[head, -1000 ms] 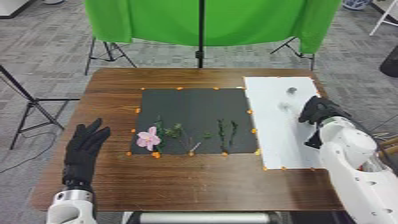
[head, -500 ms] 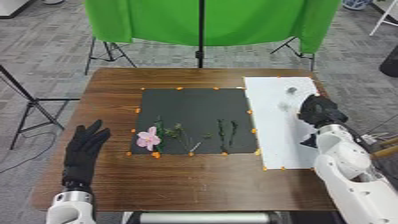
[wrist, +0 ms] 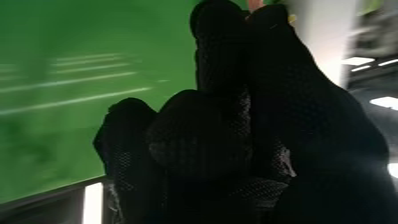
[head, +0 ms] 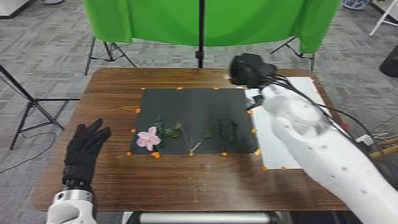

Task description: Arrange flowers

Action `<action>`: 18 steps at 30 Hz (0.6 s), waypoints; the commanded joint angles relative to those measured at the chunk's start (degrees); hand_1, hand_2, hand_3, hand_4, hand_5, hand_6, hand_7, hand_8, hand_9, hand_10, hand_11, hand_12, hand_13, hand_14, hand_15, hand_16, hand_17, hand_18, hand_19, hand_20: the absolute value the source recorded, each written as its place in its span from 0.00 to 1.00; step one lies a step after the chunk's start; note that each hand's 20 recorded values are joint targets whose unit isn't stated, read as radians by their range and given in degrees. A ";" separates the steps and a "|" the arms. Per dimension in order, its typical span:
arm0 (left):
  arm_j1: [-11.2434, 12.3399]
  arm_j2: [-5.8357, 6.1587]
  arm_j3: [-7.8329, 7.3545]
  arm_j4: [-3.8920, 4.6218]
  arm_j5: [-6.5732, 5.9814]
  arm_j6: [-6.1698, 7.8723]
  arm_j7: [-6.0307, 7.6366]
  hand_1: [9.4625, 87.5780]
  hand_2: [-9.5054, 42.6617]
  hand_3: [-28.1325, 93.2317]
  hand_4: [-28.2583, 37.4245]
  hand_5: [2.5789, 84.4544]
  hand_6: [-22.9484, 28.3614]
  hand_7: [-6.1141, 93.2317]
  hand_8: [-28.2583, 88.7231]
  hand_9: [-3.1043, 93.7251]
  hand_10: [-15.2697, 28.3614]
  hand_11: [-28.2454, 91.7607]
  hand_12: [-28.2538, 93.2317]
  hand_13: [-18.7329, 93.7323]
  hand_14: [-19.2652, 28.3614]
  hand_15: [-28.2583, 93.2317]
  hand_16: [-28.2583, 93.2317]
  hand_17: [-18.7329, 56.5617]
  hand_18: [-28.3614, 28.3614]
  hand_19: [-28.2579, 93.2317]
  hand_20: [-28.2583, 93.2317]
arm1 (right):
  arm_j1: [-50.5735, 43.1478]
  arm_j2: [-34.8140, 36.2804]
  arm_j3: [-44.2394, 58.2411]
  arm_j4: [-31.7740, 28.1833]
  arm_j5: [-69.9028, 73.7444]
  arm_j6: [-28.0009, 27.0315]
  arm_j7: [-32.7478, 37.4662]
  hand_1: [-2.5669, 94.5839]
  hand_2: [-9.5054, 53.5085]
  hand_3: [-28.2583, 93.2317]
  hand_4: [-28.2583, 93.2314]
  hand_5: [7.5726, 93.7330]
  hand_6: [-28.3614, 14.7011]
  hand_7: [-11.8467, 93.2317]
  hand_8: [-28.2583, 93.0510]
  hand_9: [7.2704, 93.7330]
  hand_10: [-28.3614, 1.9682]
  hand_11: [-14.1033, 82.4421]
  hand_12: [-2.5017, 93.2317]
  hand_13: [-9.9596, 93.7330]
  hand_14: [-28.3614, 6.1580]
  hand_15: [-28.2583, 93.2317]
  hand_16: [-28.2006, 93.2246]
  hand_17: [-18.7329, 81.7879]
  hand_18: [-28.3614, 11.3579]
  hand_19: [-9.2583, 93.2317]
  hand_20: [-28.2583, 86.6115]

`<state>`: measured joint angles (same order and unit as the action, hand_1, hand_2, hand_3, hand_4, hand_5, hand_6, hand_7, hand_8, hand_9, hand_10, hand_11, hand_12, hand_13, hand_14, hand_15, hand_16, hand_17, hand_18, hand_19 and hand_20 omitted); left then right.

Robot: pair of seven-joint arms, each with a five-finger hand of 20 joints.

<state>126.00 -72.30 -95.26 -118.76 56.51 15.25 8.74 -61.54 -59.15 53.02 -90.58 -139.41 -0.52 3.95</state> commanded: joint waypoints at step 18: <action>-1.62 0.68 1.78 0.96 -0.47 -0.37 1.14 0.08 0.47 0.72 0.00 0.48 0.52 0.16 0.19 0.49 0.66 0.42 0.33 0.48 0.68 0.32 0.22 0.33 0.67 0.24 0.36 | 2.05 -37.82 3.21 25.03 -38.29 -7.97 -14.03 0.65 0.00 0.65 0.15 0.81 0.73 0.33 0.29 0.96 0.64 0.29 0.44 0.98 0.82 0.74 0.52 0.85 0.47 1.00 0.79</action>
<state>124.44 -71.80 -93.98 -118.27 56.35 15.31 9.63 -58.50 -91.60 53.78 -68.60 -168.52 -9.32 -8.87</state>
